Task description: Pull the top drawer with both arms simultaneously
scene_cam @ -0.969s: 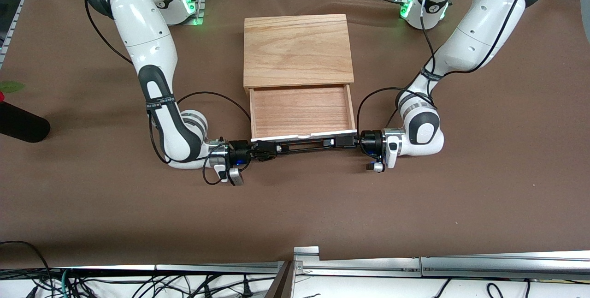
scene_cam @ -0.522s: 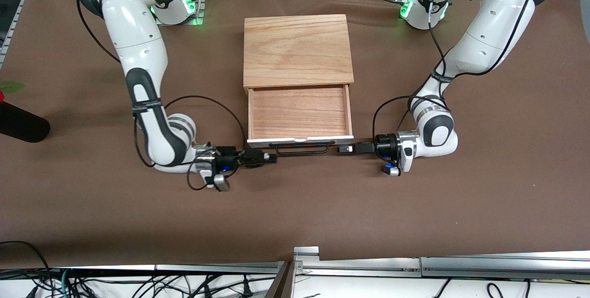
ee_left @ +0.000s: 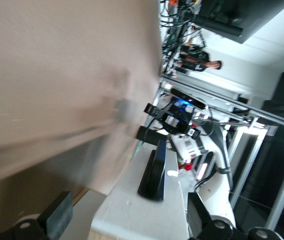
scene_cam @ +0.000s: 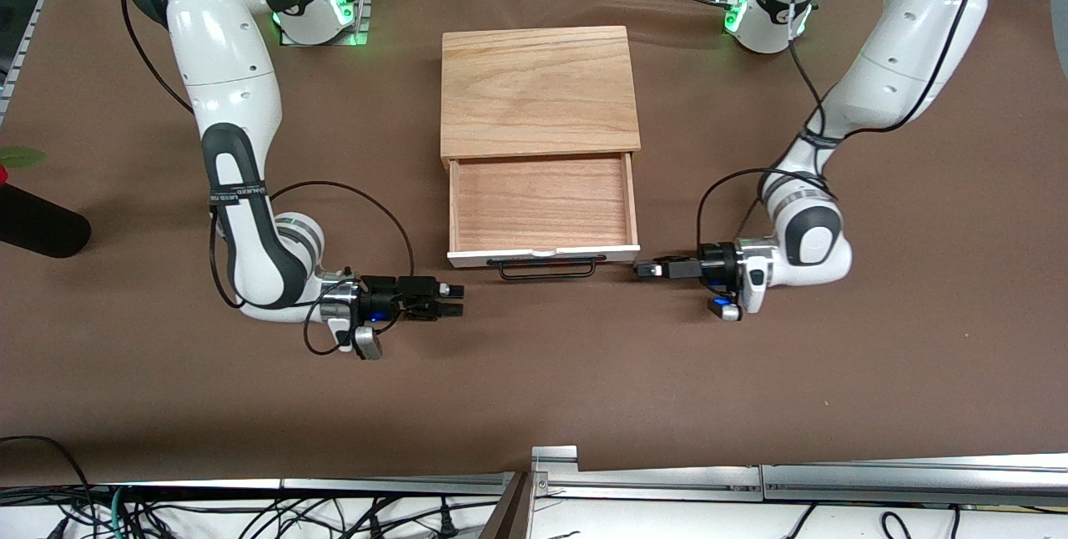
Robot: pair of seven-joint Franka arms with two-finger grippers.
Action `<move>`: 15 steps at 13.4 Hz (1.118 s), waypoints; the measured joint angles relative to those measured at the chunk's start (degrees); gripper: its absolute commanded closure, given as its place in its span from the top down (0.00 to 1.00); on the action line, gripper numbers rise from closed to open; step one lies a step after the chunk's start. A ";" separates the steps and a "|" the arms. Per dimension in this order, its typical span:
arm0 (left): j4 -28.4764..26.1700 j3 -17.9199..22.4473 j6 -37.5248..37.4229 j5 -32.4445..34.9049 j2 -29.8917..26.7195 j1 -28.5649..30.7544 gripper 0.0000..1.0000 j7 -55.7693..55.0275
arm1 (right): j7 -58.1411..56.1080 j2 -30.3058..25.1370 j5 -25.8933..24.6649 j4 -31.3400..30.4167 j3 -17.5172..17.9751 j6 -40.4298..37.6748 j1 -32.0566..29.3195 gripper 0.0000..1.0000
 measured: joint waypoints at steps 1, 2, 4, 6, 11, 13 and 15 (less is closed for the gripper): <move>0.01 0.15 -0.01 4.19 -1.52 1.65 1.00 -2.29 | 0.00 -0.53 -2.49 0.15 -1.46 -0.01 0.05 1.00; -0.18 0.58 -0.04 8.73 -3.39 3.37 1.00 -4.23 | 0.33 -1.33 -5.45 0.24 -2.95 -0.02 0.03 1.00; -2.13 2.22 -0.68 16.21 -8.17 6.04 1.00 -6.24 | 3.14 -3.24 -12.90 0.48 -5.56 -0.05 -0.02 1.00; -6.35 4.10 -1.18 21.80 -14.51 7.00 1.00 -8.02 | 6.68 -5.68 -20.71 0.80 -6.75 -0.07 -0.03 1.00; -10.51 4.61 -2.36 47.16 -32.84 6.76 1.00 -23.13 | 23.80 -9.41 -41.54 5.63 -7.82 -0.62 0.07 1.00; -11.20 4.61 -3.33 56.48 -39.02 6.69 1.00 -24.47 | 32.04 -9.82 -47.92 8.88 -7.84 -2.41 0.19 1.00; -11.66 4.70 -4.70 64.66 -43.43 6.63 1.00 -24.65 | 40.01 -10.15 -53.06 11.12 -7.87 -2.97 0.41 1.00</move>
